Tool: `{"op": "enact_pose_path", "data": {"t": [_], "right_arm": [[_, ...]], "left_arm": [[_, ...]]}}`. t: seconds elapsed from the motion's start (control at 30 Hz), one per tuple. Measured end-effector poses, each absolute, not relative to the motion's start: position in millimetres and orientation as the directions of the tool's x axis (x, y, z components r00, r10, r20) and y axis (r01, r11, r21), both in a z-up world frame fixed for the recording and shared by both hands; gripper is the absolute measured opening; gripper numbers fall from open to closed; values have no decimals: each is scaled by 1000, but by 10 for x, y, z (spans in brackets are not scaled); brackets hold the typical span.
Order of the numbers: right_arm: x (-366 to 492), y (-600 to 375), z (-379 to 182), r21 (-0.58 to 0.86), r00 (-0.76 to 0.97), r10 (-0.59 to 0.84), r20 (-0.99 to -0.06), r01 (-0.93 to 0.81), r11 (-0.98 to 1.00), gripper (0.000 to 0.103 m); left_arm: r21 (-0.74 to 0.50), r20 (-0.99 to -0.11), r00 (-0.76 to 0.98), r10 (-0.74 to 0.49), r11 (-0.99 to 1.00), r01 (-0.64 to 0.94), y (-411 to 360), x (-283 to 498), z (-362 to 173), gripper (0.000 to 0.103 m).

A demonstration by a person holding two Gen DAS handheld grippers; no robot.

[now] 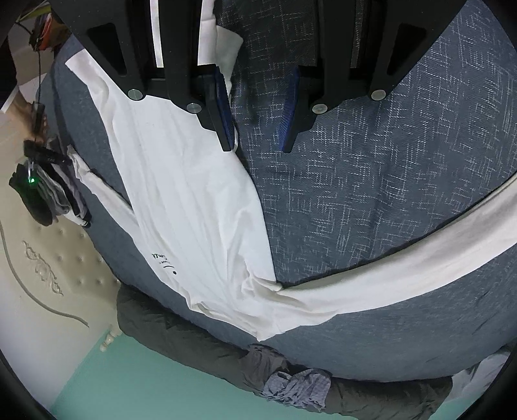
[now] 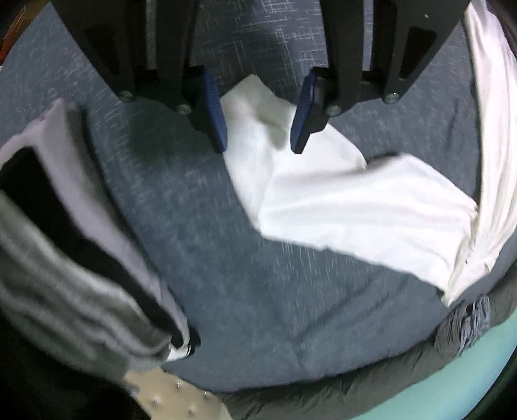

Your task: Fold clothes

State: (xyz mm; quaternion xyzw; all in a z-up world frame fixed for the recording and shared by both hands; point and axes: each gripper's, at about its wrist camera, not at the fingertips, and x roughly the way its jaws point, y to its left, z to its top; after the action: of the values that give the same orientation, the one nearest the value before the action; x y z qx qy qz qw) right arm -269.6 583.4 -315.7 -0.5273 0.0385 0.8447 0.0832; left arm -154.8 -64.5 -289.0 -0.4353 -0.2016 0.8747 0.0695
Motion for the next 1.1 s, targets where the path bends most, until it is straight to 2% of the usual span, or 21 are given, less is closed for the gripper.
{"op": "enact_pose_path", "data": {"t": [0.23, 0.33, 0.37, 0.43, 0.57, 0.7, 0.73, 0.9, 1.1], "right_arm": [[-2731, 5818, -3345, -56, -434, 118, -893, -153, -987, 40], [-2709, 5882, -3364, -87, -449, 155, -880, -169, -982, 14], [-2709, 5925, -3358, -84, -455, 160, -876, -182, -980, 10], [-2692, 6021, -3318, -88, -470, 181, -864, -212, -973, 8], [-2649, 6259, -3211, -77, -490, 217, -844, -290, -954, 7], [-2614, 6367, -3108, -140, -479, 312, -820, -360, -922, 7], [-2606, 6379, -3086, -155, -474, 334, -815, -377, -913, 11], [-2549, 6517, -3000, -177, -452, 381, -806, -430, -885, 12], [-2357, 6222, -2827, -17, -544, 203, -814, -326, -945, 12]], "left_arm": [[-400, -749, -594, 292, -915, 54, -581, -1614, -2969, 31], [-396, -753, -590, 292, -917, 51, -552, -1639, -2987, 31], [-394, -754, -589, 291, -918, 50, -543, -1646, -2990, 31], [-390, -755, -588, 291, -919, 47, -527, -1658, -2995, 31], [-387, -757, -585, 289, -921, 46, -508, -1661, -3003, 31], [-389, -758, -586, 286, -920, 54, -529, -1655, -3007, 31], [-390, -758, -587, 286, -919, 55, -531, -1653, -3006, 31], [-394, -756, -587, 291, -918, 53, -541, -1647, -3002, 31], [-404, -750, -588, 302, -914, 46, -562, -1624, -2989, 31]]}}
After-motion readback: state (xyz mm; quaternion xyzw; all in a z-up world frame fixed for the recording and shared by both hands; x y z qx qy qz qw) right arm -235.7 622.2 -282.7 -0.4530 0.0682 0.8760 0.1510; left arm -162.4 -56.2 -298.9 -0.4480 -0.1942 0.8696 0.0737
